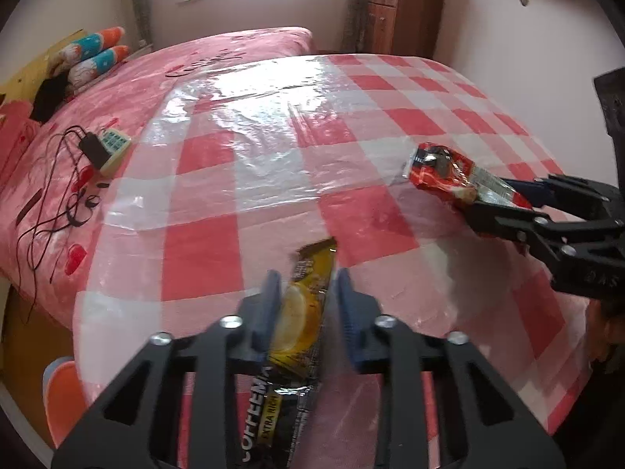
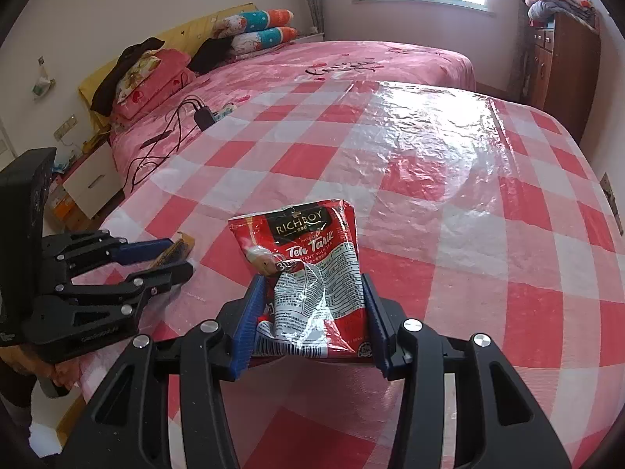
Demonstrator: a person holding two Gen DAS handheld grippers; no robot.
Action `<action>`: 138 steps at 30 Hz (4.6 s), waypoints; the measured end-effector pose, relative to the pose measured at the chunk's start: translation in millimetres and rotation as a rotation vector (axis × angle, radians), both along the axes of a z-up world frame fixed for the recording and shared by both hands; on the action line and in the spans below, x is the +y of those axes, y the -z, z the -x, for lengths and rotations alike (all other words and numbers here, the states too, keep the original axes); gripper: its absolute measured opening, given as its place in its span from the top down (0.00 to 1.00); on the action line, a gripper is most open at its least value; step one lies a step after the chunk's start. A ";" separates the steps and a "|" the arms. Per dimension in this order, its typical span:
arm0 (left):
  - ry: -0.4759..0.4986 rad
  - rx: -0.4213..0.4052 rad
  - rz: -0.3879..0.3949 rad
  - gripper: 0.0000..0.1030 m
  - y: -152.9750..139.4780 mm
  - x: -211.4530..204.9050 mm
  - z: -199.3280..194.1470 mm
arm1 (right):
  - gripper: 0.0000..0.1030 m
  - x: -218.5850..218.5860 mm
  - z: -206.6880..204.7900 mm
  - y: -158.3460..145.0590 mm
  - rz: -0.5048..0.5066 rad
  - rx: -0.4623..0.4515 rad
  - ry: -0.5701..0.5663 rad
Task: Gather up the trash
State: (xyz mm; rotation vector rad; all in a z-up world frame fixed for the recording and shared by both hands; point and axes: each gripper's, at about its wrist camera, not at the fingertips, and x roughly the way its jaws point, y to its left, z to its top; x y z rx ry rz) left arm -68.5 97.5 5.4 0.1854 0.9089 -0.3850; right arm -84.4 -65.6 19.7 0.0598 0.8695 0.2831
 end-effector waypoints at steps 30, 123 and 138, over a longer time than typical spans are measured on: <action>-0.383 -0.074 0.286 0.83 -37.3 185.5 55.2 | 0.52 162.5 13.7 -32.9 -0.116 0.036 -0.367; -0.484 -0.259 0.033 0.08 -78.2 101.7 41.0 | 0.10 32.1 36.9 -36.5 -0.038 -0.151 0.036; -0.364 -0.237 -0.004 0.07 -69.0 22.5 23.1 | 0.10 -41.2 39.3 -31.8 -0.076 -0.157 0.179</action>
